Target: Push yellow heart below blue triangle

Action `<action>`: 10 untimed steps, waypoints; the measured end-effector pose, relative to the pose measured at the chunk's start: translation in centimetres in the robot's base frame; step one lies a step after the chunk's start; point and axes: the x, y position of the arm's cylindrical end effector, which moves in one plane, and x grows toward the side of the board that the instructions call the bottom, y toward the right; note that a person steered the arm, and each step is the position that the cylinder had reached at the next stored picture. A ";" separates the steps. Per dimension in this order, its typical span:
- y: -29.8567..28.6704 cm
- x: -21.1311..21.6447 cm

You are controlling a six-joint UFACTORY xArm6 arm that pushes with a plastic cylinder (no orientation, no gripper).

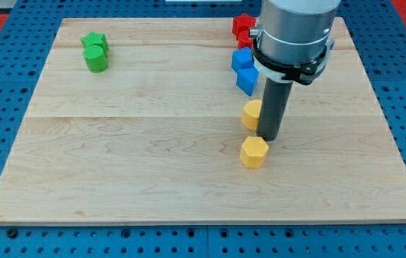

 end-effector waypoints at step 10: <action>-1.6 -2.8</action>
